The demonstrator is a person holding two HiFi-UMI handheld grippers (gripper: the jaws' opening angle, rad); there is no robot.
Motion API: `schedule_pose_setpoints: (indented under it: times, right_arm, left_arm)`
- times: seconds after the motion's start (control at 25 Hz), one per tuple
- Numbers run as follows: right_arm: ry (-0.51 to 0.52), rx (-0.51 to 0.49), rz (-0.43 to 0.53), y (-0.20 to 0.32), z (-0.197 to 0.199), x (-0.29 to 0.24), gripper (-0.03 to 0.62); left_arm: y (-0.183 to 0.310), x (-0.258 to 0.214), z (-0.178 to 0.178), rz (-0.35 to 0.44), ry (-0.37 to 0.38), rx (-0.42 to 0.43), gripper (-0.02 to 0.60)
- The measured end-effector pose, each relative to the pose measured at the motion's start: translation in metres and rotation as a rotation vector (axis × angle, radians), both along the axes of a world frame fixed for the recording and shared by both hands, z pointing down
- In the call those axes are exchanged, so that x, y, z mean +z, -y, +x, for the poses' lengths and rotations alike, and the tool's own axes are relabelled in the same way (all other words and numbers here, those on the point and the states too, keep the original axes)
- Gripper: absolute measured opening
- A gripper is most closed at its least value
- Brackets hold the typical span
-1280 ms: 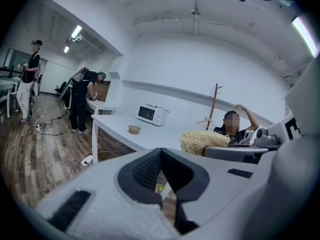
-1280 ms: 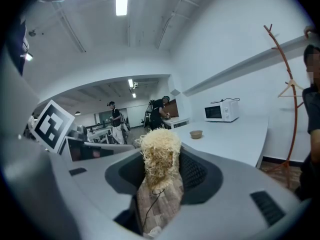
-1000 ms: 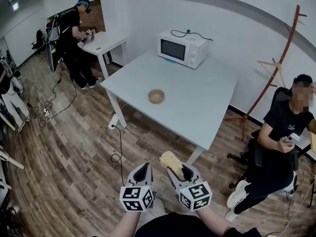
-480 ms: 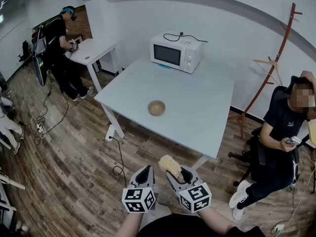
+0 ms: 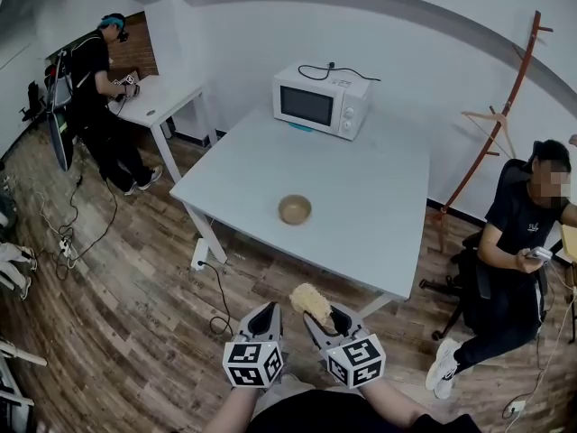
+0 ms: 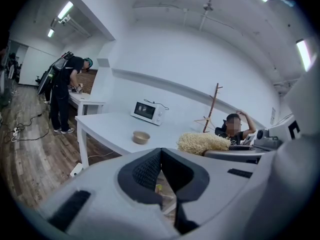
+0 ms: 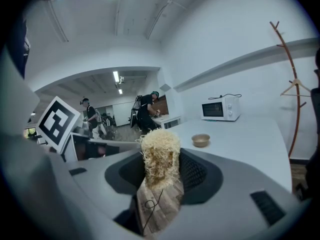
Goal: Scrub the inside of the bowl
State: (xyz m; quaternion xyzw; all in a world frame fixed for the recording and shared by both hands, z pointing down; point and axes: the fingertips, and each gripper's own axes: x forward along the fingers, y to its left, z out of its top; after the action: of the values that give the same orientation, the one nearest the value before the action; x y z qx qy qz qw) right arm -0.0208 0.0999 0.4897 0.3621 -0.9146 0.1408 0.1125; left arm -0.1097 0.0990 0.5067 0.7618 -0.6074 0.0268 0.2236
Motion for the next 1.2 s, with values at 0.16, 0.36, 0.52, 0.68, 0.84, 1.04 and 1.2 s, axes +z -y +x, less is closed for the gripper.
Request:
schedule_pose_setpoints:
  times: [0.16, 0.36, 0.52, 0.68, 0.84, 1.04, 1.2]
  right_arm:
    - [-0.001, 0.007, -0.009, 0.004, -0.017, 0.004, 0.179]
    - [-0.007, 0.012, 0.002, 0.013, -0.026, 0.001, 0.179]
    - [-0.013, 0.037, -0.004, 0.029, -0.027, 0.004, 0.179]
    - [-0.016, 0.044, -0.013, 0.053, -0.03, 0.011, 0.178]
    - [-0.01, 0.042, -0.001, 0.09, -0.036, 0.012, 0.179]
    - [0.0, 0.027, -0.011, 0.138, -0.051, 0.01, 0.178]
    - [-0.002, 0.011, 0.002, 0.173, -0.061, 0.005, 0.179]
  left_arm:
    - [0.007, 0.0, -0.021, 0.003, 0.003, 0.001, 0.018]
    - [0.018, 0.005, -0.037, -0.01, -0.007, -0.013, 0.018]
    - [0.032, 0.009, -0.042, -0.022, -0.022, -0.012, 0.018]
    - [0.053, 0.012, -0.046, -0.029, -0.019, 0.0, 0.018]
    - [0.084, 0.02, -0.052, -0.056, -0.017, 0.01, 0.018]
    - [0.123, 0.021, -0.058, -0.078, -0.007, 0.027, 0.018]
    - [0.156, 0.016, -0.066, -0.075, -0.001, 0.019, 0.018]
